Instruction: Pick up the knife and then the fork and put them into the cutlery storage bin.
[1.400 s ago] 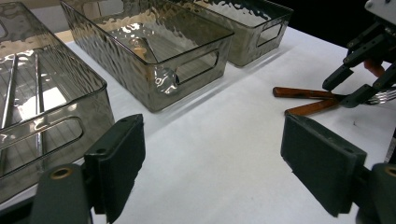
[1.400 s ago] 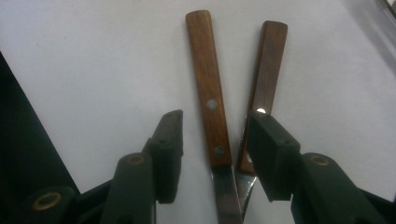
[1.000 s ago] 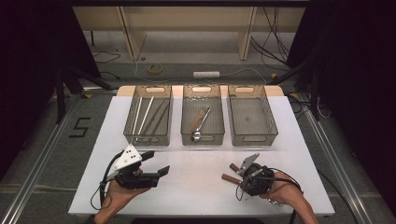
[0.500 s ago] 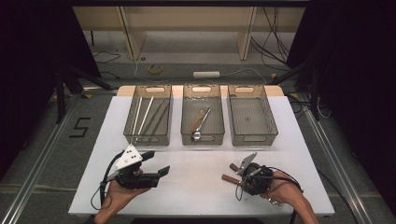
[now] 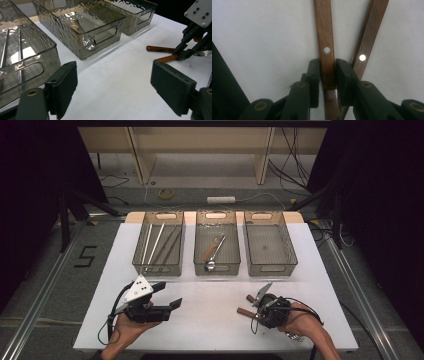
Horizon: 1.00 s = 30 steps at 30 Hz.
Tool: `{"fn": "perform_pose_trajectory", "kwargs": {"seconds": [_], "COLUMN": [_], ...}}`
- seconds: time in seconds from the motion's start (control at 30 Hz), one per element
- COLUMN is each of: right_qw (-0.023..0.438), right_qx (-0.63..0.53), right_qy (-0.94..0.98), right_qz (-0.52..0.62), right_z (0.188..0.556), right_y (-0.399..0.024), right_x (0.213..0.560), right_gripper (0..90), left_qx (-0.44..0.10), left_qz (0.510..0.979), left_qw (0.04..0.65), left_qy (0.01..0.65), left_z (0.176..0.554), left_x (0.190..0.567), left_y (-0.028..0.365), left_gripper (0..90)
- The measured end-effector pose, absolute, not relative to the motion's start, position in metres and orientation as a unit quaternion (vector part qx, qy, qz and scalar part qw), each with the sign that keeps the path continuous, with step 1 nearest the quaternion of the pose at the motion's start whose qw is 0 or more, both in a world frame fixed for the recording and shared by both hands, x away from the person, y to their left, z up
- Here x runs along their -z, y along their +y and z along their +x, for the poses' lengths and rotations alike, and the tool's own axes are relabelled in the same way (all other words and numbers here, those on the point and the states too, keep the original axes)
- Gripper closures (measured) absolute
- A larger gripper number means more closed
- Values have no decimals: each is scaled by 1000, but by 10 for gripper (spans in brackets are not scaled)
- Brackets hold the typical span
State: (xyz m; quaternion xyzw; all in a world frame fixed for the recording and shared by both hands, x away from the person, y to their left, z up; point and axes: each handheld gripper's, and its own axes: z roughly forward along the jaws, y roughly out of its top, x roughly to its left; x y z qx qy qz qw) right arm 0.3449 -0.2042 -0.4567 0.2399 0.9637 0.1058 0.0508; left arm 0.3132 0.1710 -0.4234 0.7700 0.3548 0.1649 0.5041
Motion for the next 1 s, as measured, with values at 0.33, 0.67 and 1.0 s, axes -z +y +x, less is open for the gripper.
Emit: {"fn": "perform_pose_trajectory", "kwargs": {"seconds": [0.33, 0.67, 1.0], "right_qw": [51, 61, 72], "right_qx": [-90, -85, -112], "right_qy": [972, 973, 965], "right_qz": [210, 205, 225], "right_z": [346, 345, 347], "right_y": [-200, -198, -204], "right_x": [456, 452, 442], "right_gripper": [771, 777, 778], "left_qx": [-166, -169, -170], "left_qz": [771, 769, 767], "left_qw": [502, 503, 504], "left_qy": [355, 357, 359], "left_z": [313, 313, 313], "left_x": [424, 424, 423], "left_y": [171, 172, 172], "left_gripper": [210, 211, 211]}}
